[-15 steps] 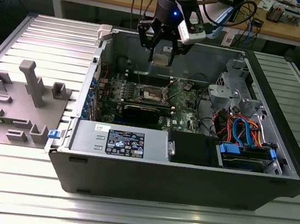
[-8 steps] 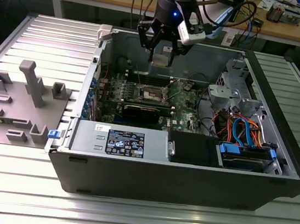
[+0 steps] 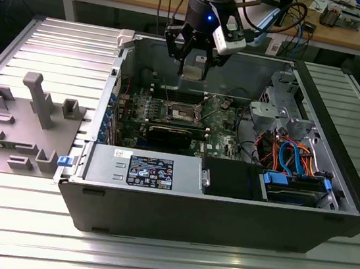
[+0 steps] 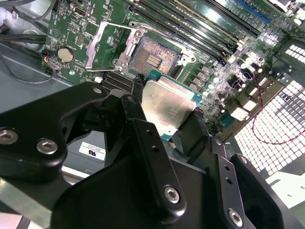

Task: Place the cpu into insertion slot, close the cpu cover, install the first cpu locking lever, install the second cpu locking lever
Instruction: 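Place the cpu into insertion slot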

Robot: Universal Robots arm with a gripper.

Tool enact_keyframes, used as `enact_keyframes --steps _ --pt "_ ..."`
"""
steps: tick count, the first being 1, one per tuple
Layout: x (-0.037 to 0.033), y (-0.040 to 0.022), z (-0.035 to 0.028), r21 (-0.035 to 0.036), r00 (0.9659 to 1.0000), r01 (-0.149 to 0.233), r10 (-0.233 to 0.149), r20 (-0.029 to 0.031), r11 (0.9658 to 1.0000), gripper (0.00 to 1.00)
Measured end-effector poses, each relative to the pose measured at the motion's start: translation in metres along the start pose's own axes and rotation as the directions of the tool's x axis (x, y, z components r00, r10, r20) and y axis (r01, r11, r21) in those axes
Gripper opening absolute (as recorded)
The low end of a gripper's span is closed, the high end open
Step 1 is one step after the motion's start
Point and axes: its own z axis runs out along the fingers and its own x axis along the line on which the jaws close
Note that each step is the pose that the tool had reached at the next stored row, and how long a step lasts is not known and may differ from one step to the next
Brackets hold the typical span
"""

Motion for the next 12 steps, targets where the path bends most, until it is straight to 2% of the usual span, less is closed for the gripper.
enact_keyframes --steps 12 --pt "0.0008 -0.0004 0.0035 0.0006 1.0000 0.000 0.000 0.0001 1.0000 0.55"
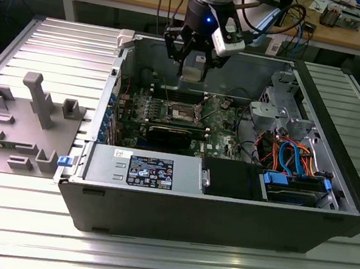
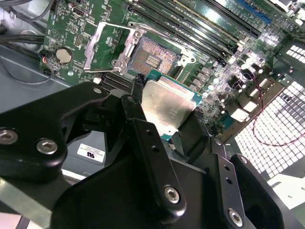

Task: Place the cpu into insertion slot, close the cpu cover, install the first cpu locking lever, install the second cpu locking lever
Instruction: 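Place the cpu into insertion slot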

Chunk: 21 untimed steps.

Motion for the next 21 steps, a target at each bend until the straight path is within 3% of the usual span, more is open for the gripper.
enact_keyframes --steps 21 --pt "0.0014 -0.0032 0.0043 0.0008 1.0000 0.000 0.000 0.0001 1.0000 0.55"
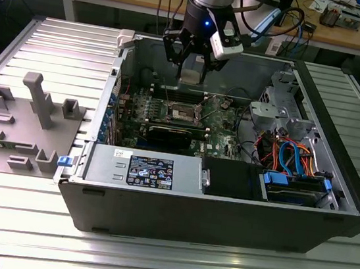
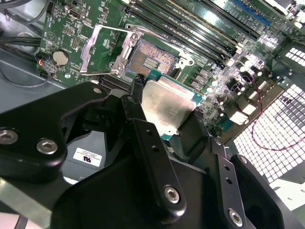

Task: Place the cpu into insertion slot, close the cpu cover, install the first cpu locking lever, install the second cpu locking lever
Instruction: 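Place the cpu into insertion slot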

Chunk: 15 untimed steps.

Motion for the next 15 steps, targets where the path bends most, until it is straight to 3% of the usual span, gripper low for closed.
enact_keyframes --steps 8,11,15 --pt "0.0000 0.0000 -0.0001 0.0009 0.9999 -0.016 0.016 0.0010 0.9999 0.55" --pt "0.0003 0.0000 0.0000 0.0015 0.9989 -0.046 0.046 0.0032 0.9989 0.55" --pt "0.0003 -0.0001 0.0004 0.0024 0.9989 -0.046 0.046 0.0032 0.9989 0.55"
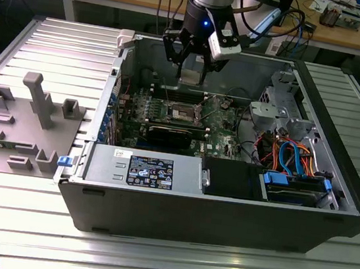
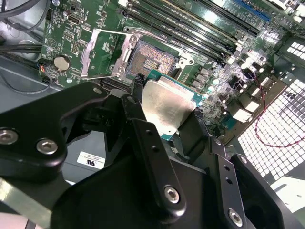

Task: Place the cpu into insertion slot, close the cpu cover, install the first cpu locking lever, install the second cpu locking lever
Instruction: 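Place the cpu into insertion slot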

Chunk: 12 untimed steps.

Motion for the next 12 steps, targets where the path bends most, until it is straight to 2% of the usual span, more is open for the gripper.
enact_keyframes --steps 4,12 --pt "0.0000 0.0000 0.0000 0.0007 1.0000 -0.002 0.002 0.0001 1.0000 0.55" --pt "0.0000 0.0000 0.0000 0.0000 0.9994 -0.033 0.033 0.0022 0.9995 0.55"
